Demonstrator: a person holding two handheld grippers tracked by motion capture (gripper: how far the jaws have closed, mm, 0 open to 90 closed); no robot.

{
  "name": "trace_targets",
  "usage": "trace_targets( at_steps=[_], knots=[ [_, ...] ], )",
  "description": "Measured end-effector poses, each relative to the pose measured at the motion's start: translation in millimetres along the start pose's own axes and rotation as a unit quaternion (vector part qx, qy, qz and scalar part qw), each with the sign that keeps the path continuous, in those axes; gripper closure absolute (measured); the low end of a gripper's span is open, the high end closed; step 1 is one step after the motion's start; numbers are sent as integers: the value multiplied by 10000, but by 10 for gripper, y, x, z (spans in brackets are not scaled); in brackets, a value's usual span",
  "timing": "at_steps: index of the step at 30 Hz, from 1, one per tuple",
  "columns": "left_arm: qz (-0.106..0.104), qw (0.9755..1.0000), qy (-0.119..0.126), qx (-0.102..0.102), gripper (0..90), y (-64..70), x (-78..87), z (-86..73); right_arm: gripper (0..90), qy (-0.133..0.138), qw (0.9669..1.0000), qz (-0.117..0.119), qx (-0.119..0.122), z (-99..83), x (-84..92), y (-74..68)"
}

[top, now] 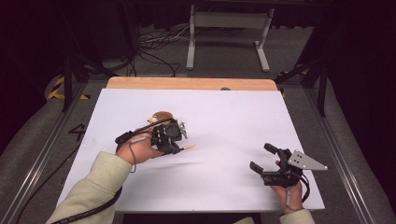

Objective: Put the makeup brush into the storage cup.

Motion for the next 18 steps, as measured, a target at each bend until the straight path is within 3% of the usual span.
trace_targets(
  at_steps=[9,15,18],
  knots=[
    [151,9980,614,-72,828,3,249,32,68,19,10000,-9,17,7,12,4],
    [252,9937,1096,1,828,-19,406,25,70,0,10000,17,0,5,9,-3],
    [299,9905,1334,132,828,-41,459,7,71,6,10000,14,0,4,10,-2]
  ],
)
Point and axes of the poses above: each handheld gripper's, and its own axes: x roughly backward along the jaws, z roughly out of its top, y roughly to its right, the point moved 1 cm from there along -x, roughly forward along the jaws, and after that the axes turned 15 degrees about y, right-handed, at the moved point
